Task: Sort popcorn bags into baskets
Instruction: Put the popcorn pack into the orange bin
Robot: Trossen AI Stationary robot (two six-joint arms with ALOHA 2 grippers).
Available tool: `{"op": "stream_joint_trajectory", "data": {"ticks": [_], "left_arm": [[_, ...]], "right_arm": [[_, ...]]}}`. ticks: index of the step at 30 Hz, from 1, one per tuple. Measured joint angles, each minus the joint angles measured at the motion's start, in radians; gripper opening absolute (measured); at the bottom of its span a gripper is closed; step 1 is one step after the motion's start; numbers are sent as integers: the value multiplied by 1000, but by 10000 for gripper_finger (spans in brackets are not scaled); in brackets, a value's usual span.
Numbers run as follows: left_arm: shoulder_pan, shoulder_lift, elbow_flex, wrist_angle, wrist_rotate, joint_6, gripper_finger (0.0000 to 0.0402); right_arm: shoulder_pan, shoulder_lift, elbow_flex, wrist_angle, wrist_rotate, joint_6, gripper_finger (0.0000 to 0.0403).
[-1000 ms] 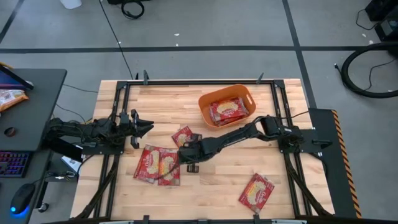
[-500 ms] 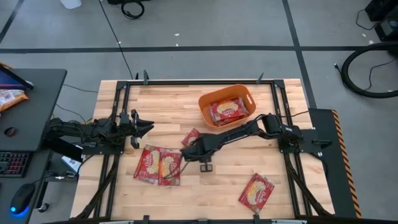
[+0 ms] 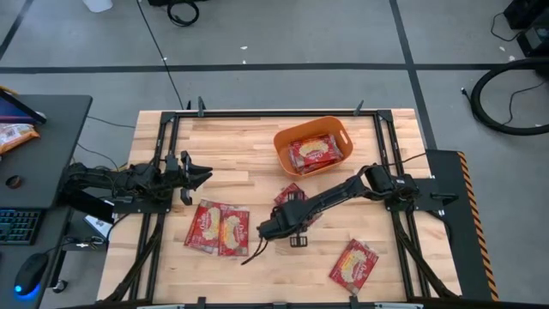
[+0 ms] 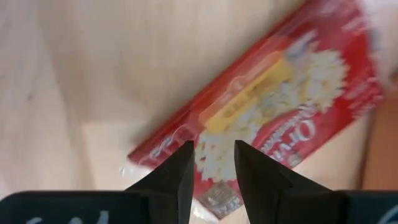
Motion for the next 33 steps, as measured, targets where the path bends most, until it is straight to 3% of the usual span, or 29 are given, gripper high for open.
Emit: {"op": "stream_joint_trajectory", "data": {"ticks": [5,11,16,27,33], "left_arm": [[0,0,0,-2,0,0,87],[0,0,0,-3,0,0,87],[0,0,0,-3,0,-3,87],[0,0,0,-6,0,-8,87],[0,0,0,-6,0,-8,87]], "right_arm": [[38,1,-3,43,199,196,119],[104,1,-3,102,363,273,119],[131,1,-19,132,383,277,138],[131,1,-123,236,442,345,230],[129,1,-164,307,470,343,251]]}}
